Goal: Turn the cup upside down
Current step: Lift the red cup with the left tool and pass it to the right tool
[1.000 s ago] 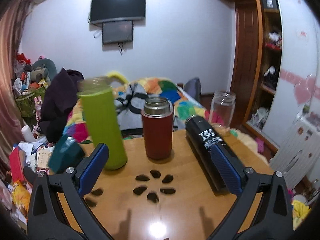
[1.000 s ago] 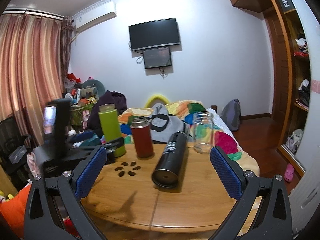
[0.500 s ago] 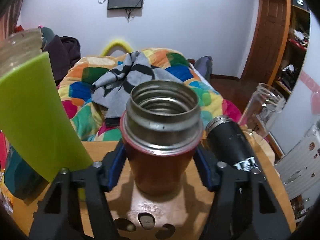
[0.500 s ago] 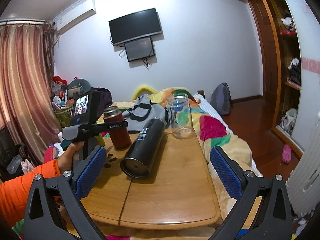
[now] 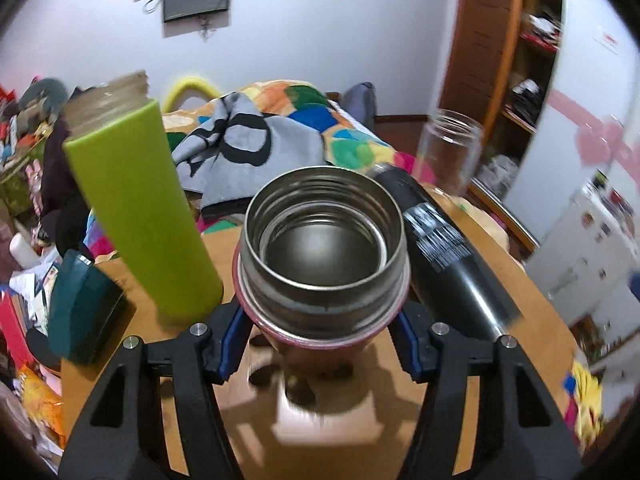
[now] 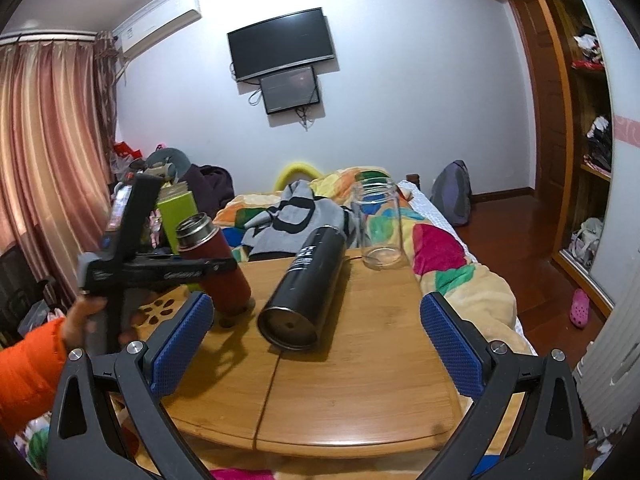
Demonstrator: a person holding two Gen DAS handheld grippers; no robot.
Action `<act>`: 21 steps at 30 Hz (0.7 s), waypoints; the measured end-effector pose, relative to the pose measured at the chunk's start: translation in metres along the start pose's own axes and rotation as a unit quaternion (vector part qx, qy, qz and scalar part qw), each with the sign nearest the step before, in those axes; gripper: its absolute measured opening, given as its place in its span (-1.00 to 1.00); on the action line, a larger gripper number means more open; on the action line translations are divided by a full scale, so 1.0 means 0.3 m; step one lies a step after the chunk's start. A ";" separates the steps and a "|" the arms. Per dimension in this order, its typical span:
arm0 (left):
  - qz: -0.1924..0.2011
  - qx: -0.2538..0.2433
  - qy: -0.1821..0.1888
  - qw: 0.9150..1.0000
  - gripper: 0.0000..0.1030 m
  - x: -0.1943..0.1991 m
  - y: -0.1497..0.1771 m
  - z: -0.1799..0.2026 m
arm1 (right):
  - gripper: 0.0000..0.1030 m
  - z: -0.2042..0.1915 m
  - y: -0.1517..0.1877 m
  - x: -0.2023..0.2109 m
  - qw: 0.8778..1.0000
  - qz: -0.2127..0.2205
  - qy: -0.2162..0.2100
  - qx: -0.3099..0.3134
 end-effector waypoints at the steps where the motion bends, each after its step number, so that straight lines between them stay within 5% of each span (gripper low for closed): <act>1: -0.002 -0.013 0.004 1.000 0.19 0.034 0.031 0.014 | 1.00 -0.010 0.002 0.001 1.000 0.000 -0.001 0.003; 10: -0.040 -0.078 0.036 0.995 0.19 0.161 0.192 0.083 | 1.00 -0.079 0.010 0.002 1.000 -0.005 -0.014 0.019; 21: -0.051 -0.066 0.062 0.995 0.19 0.129 0.201 0.069 | 1.00 -0.123 0.030 -0.020 0.999 -0.018 -0.015 0.040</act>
Point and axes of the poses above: each gripper's, at about its wrist camera, not at the fingertips, and x roughly against the way its jaws point, z to its right, y to its underside, the point moved 2 cm from there along -x, roughly the way its jaws point, and after that the axes turned 12 degrees about -z, right-handed, at the moved point
